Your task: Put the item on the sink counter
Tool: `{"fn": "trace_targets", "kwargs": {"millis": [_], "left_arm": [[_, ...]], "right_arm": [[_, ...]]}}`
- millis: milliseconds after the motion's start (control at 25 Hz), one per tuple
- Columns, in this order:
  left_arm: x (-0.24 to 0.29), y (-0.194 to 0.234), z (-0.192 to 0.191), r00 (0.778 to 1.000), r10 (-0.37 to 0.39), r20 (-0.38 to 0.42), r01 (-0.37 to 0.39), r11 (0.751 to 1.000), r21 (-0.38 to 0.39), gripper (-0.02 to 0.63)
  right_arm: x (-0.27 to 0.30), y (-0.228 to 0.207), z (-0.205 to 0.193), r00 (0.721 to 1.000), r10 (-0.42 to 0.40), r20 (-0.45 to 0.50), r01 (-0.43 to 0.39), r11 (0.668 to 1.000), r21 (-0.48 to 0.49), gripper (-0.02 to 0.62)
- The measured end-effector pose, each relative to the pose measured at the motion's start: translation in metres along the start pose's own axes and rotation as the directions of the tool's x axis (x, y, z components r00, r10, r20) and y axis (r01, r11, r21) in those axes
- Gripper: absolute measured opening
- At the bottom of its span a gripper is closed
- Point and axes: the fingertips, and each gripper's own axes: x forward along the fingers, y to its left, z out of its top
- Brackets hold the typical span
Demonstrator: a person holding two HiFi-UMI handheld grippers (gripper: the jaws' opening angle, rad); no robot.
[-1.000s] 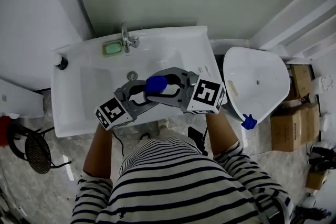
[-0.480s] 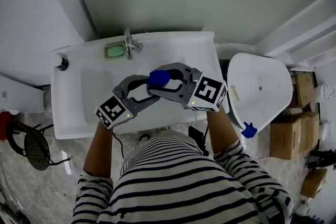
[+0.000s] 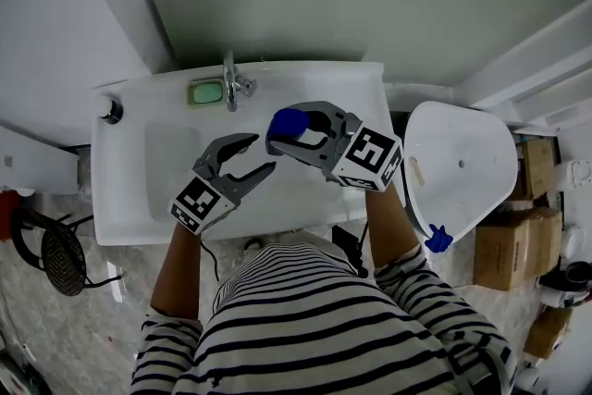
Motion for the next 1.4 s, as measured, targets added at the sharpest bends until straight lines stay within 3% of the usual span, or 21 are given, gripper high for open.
{"fn": "trace_targets", "kwargs": {"millis": [280,360,480,520,1080,1400], "left_arm": [[-0.001,0.014,-0.003,0.997,0.070,0.021,-0.069,0.997,-0.036,0.221],[-0.001,0.017,-0.002,0.996,0.081,0.027,-0.080,0.996,-0.044,0.164],[0.000,0.019,-0.003,0.996,0.086,0.027,-0.084,0.995,-0.056,0.019],[0.001,0.019,-0.004,0.996,0.083,0.024,-0.081,0.995,-0.059,0.006],[0.019,0.017,-0.016,0.997,0.079,0.027,-0.075,0.990,-0.123,0.006],[0.019,0.017,-0.029,0.997,0.073,0.017,-0.069,0.985,-0.157,0.005]], "right_arm": [[-0.001,-0.046,-0.009,0.997,-0.083,-0.003,0.083,0.996,0.017,0.150],[0.002,-0.058,-0.013,0.995,-0.104,-0.002,0.105,0.994,0.029,0.150],[0.008,-0.076,-0.017,0.991,-0.137,0.003,0.137,0.990,0.042,0.150],[0.010,-0.081,-0.019,0.989,-0.148,0.006,0.148,0.988,0.047,0.150],[0.047,-0.161,-0.056,0.967,-0.255,-0.010,0.255,0.965,0.064,0.150],[0.082,-0.195,-0.085,0.980,-0.195,-0.031,0.196,0.979,0.051,0.150]]}}
